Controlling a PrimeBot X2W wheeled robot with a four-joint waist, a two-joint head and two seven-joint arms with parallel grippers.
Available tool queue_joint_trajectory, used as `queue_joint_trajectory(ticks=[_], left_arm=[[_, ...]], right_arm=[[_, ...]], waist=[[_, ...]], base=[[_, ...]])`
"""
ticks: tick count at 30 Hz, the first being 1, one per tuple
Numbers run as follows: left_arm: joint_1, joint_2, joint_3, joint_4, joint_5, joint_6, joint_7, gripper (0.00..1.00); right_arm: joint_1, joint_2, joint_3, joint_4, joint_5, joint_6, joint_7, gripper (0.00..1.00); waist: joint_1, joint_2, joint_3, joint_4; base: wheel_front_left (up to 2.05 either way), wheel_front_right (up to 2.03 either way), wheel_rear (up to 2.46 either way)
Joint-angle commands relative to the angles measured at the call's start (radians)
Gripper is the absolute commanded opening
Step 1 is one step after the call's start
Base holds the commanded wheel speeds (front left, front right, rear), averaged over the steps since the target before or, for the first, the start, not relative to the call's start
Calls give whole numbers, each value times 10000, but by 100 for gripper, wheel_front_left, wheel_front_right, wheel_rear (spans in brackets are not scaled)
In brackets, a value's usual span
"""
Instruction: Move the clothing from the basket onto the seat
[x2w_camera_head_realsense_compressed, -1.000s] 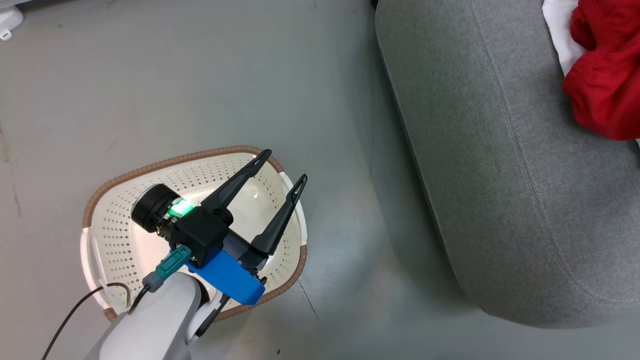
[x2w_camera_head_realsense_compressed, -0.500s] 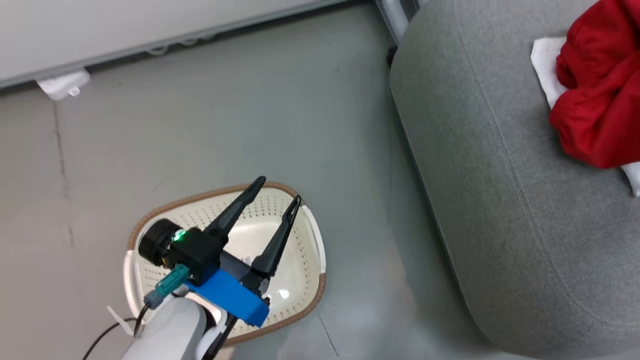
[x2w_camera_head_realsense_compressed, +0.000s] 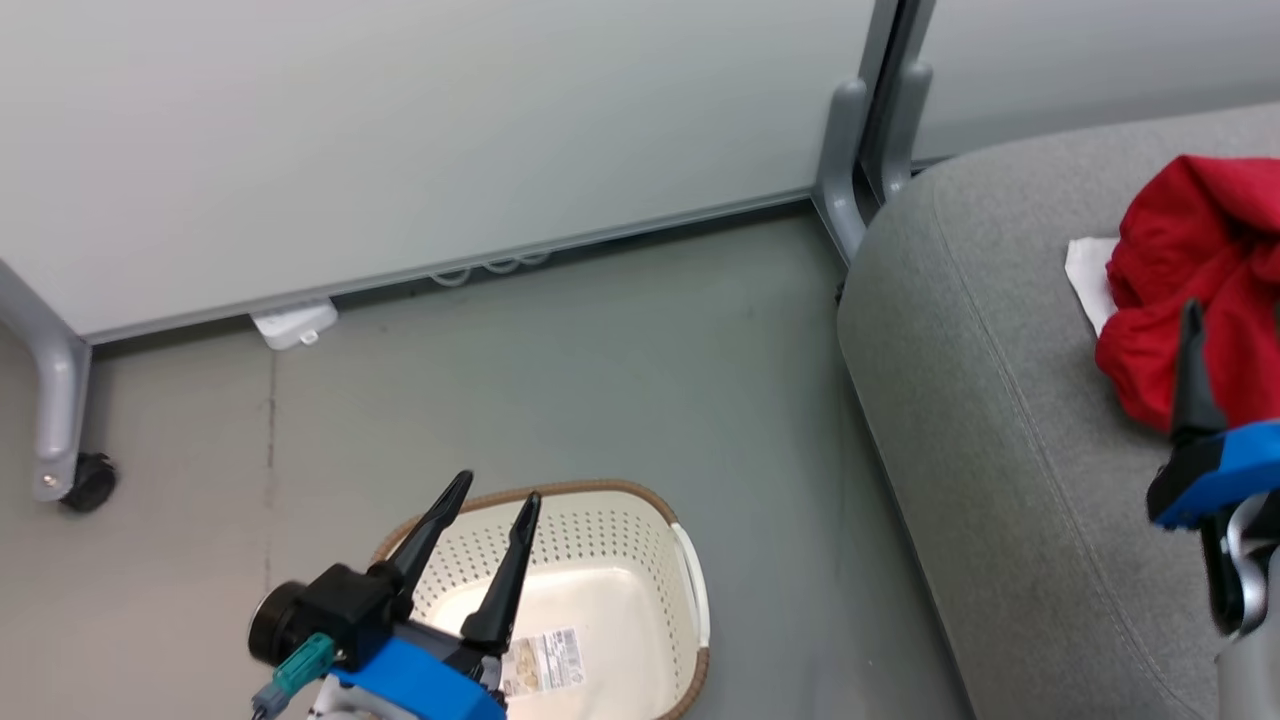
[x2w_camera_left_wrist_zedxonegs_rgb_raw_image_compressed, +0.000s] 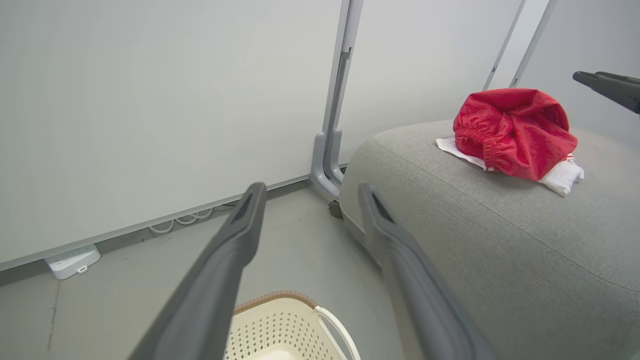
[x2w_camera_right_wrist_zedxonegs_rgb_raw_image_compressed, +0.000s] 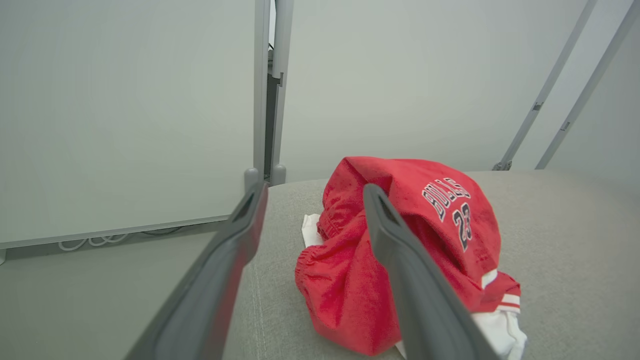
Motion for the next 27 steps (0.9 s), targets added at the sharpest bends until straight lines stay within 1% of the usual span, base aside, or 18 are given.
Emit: queue_joint_trajectory(ticks=[1,6,11,18,23,27], left_arm=[[225,4,167,40,24,4,-31,100],[828,-166,823,169,84,4,-30,100],[1251,-399,1615,259,157,4,-30,100],[1696,-600,2497,464,294,4,-31,100],[1855,-705,3014,607,365,4,-30,100],[1966,-738,3241,703,425,4,-30,100]], right_arm=[[411,102,147,-319,131,-11,106,100],[1893,347,705,-1895,543,-11,515,100],[3019,690,1269,-2723,835,-11,634,100],[3946,1138,1992,-2933,727,-11,409,100],[4389,1351,2290,-2833,696,-11,146,100],[4544,1442,2356,-2711,685,-11,39,100]], waist=[[3,0,-446,312],[3,0,-887,634],[3,0,-1117,882],[3,0,-1397,1170],[3,0,-1537,1419],[3,0,-1599,1546]], base=[[0,0,0],[0,0,0],[0,0,0],[0,0,0],[0,0,0],[0,0,0]])
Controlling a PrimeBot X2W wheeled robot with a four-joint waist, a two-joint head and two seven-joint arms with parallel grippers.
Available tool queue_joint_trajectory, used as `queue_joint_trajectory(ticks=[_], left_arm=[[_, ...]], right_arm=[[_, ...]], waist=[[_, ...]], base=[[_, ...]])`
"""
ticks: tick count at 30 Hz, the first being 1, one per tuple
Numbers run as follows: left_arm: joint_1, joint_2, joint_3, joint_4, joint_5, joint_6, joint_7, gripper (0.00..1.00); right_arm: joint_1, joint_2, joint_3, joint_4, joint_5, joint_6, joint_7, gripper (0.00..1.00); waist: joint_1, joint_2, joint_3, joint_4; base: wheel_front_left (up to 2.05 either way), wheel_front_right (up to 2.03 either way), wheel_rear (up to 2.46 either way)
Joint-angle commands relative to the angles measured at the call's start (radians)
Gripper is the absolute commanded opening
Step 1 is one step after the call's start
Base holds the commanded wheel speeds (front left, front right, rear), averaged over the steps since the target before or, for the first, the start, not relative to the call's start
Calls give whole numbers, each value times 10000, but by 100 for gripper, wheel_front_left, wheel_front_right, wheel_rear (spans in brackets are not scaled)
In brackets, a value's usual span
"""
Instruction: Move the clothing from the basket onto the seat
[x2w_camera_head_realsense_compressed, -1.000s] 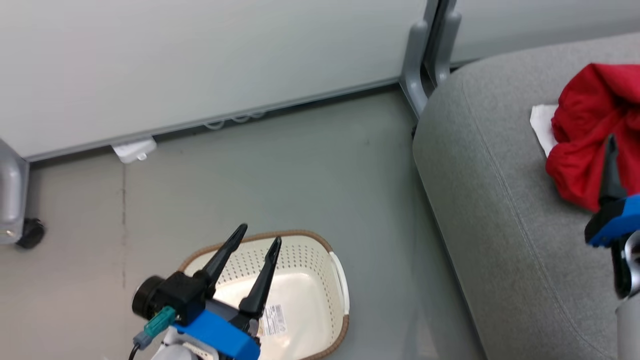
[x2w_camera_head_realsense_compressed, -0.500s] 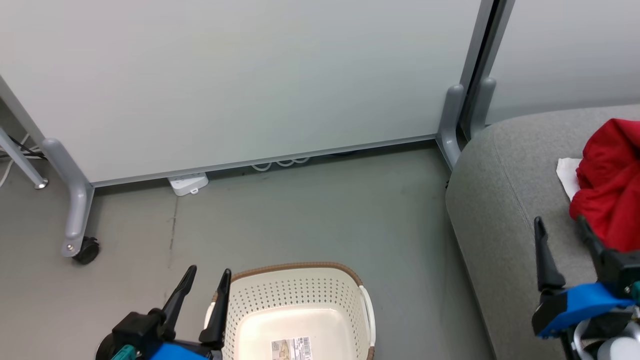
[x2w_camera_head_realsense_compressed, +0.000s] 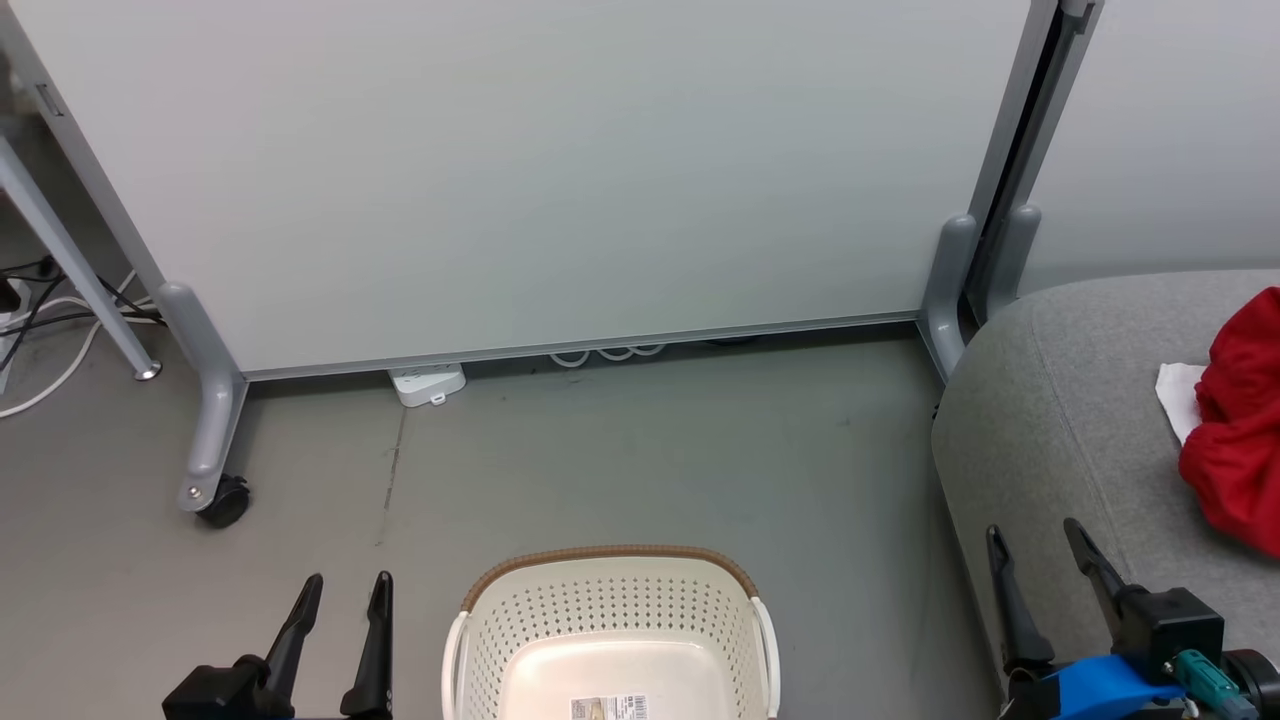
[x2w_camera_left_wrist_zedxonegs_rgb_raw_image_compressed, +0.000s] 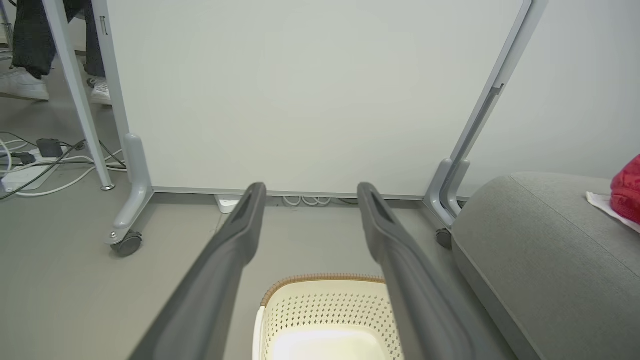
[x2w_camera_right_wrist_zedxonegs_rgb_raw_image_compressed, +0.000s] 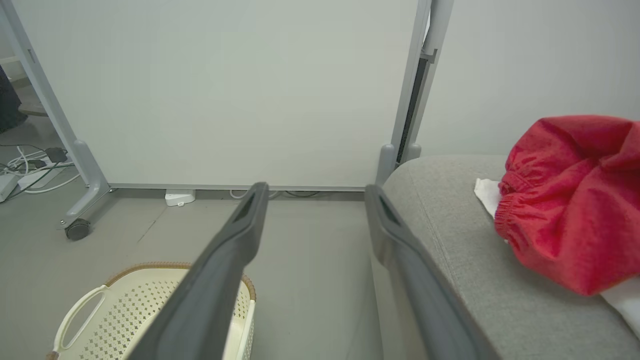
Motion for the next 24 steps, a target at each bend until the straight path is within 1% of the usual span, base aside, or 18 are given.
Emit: queue_joint_trajectory(ticks=[1,10,24], left_arm=[[163,-3,95,36,61,4,-30,100],[119,-33,194,74,41,4,-30,100],[40,-14,-43,112,70,4,-30,100]], right_arm=[[124,69,30,29,23,-11,-77,100],[24,125,206,142,89,-11,-73,100],[-9,128,301,299,287,-11,-112,100]], waist=[[0,0,-17,41],[0,0,50,126],[0,0,89,121]], base=[[0,0,0],[0,0,0],[0,0,0]])
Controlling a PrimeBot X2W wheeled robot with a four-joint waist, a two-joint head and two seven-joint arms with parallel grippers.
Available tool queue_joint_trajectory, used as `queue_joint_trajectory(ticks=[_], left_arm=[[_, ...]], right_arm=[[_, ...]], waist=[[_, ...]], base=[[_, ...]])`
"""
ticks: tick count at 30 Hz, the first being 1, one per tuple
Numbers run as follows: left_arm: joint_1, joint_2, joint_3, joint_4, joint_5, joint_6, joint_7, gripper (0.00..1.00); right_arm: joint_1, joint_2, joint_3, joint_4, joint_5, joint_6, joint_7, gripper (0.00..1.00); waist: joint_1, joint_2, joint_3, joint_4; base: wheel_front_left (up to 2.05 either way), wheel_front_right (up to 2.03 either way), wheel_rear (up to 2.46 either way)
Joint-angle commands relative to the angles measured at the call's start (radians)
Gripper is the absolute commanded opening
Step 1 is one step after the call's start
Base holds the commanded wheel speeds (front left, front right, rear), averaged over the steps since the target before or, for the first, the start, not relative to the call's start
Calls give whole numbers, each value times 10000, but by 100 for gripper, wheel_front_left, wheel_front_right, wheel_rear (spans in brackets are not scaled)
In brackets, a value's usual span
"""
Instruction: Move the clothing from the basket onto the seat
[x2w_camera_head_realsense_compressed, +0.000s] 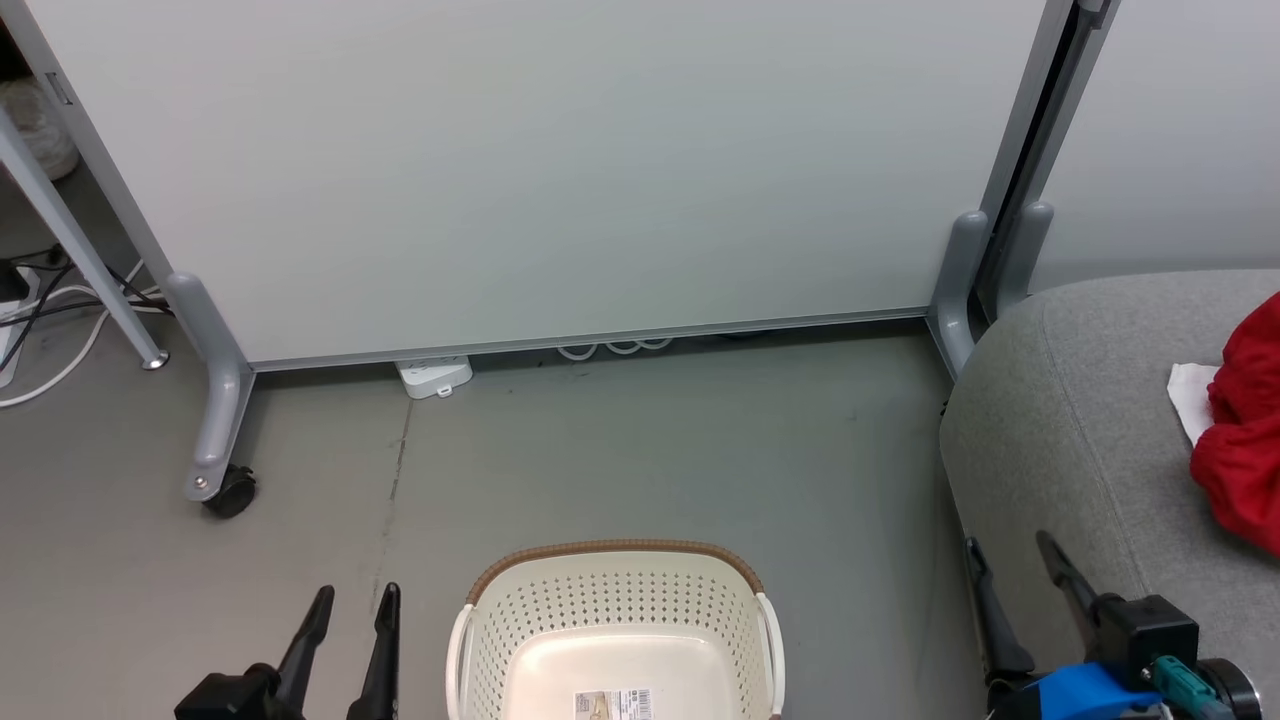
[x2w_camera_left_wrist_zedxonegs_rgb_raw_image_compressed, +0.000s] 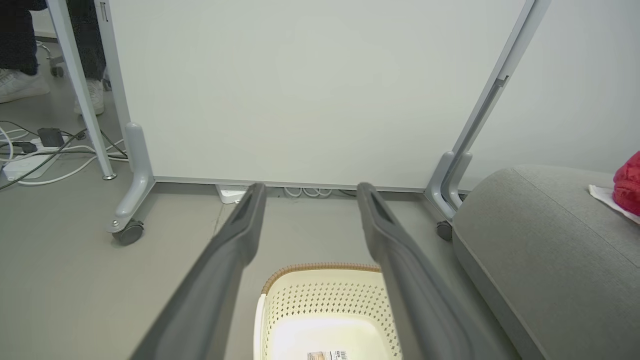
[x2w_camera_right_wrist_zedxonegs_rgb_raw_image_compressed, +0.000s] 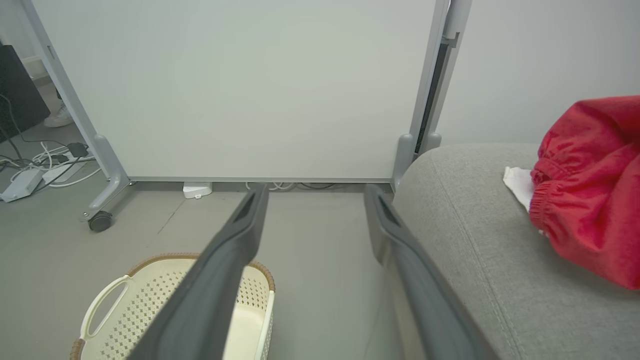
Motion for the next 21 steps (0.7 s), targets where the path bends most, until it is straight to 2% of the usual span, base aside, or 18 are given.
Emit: queue_joint_trajectory(ticks=[1,12,21], left_arm=[[0,-1,1,3,-2,0,3,0],[550,-304,-18,913,-81,0,77,0],[366,-333,259,675,-1676,0,534,0]], right_arm=[[-1,0,-1,8,2,0,0,0],[263,19,-6,1067,37,6,19,0],[23,19,-105,1082,2019,4,257,0]], waist=[[0,0,0,0],[0,0,3,-6],[0,0,16,-48]], base=[[0,0,0],[0,0,0],[0,0,0]])
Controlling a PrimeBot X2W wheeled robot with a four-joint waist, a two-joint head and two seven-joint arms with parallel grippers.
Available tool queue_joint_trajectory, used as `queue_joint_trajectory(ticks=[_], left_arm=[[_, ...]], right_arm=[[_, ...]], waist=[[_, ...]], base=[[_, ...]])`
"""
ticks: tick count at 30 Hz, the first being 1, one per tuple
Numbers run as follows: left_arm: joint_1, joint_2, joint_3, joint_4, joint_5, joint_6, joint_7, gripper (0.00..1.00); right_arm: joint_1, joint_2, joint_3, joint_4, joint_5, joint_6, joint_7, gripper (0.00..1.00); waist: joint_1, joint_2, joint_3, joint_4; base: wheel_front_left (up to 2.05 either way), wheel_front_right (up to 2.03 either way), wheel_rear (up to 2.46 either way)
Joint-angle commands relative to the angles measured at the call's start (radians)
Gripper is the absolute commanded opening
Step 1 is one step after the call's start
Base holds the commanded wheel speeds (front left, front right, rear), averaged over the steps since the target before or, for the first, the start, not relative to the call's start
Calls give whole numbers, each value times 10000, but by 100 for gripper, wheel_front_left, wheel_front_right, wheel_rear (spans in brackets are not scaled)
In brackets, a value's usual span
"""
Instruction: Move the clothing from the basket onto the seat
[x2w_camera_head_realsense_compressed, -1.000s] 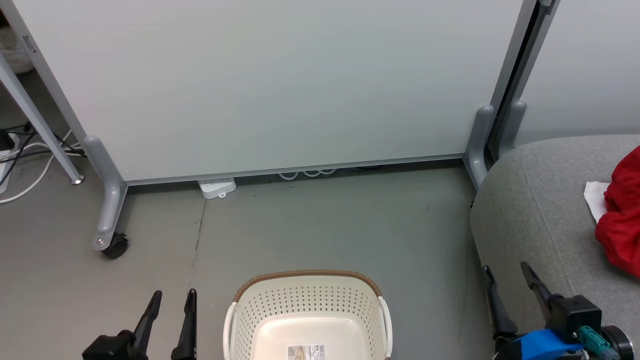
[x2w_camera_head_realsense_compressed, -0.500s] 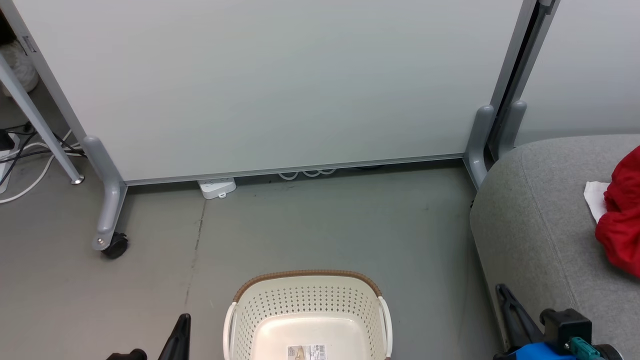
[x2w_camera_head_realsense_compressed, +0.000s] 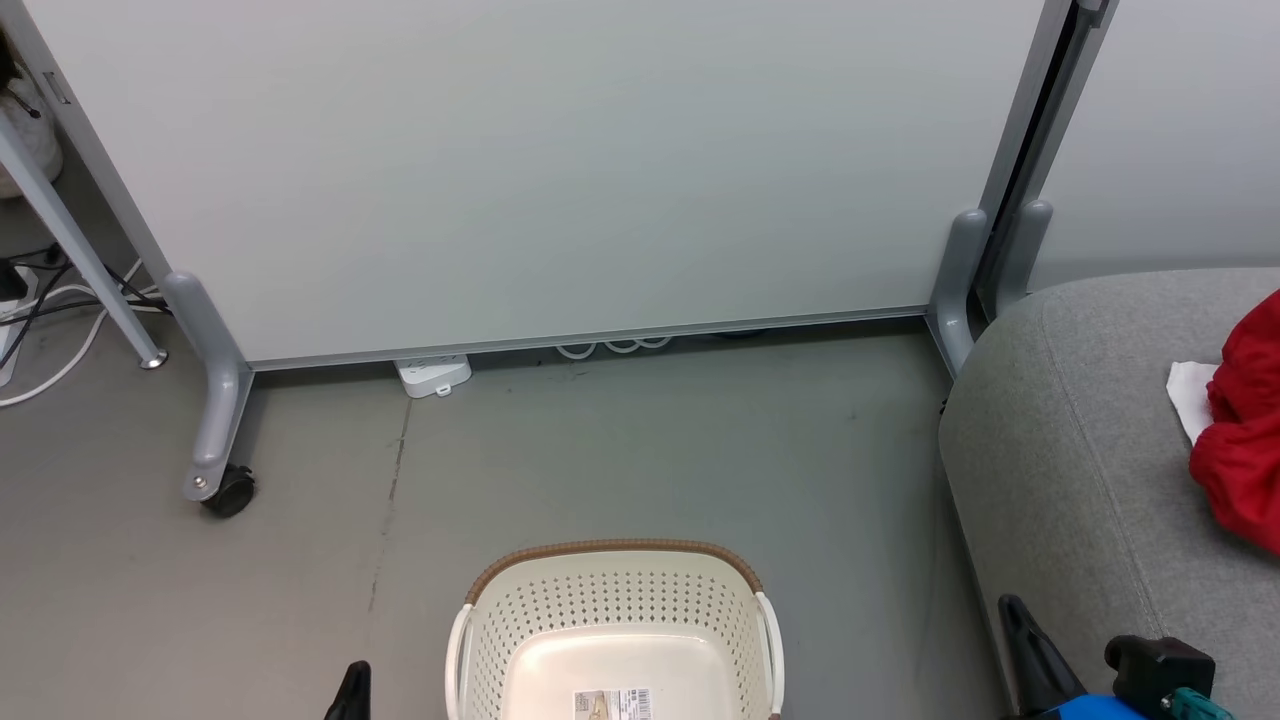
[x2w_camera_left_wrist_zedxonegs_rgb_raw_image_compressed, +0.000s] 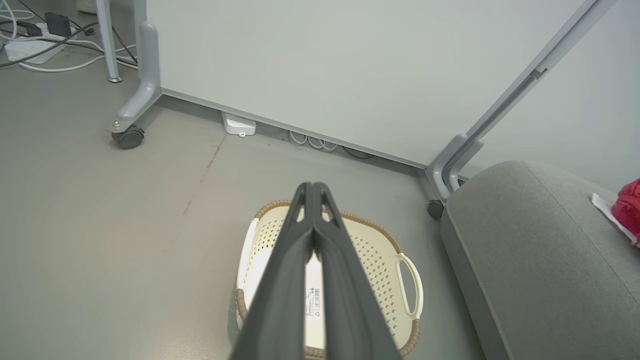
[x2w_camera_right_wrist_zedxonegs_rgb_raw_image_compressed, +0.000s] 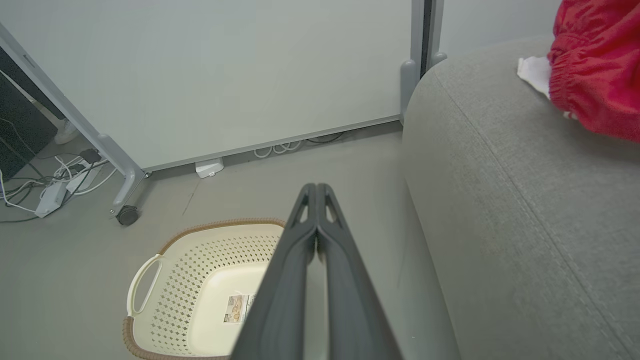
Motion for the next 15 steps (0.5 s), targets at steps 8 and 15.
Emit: queue_joint_trajectory(ticks=[8,15], left_arm=[[-405,6,316,-387,-1454,0,392,0],[-527,-11,491,-539,-2479,0,686,0]], right_arm=[[-432,-8,-97,-154,1824,-3,182,0],[-574,-8,-151,-153,3100,-4,325,0]], waist=[[0,0,12,-38],[0,0,22,-71]], base=[[0,0,0],[0,0,0]])
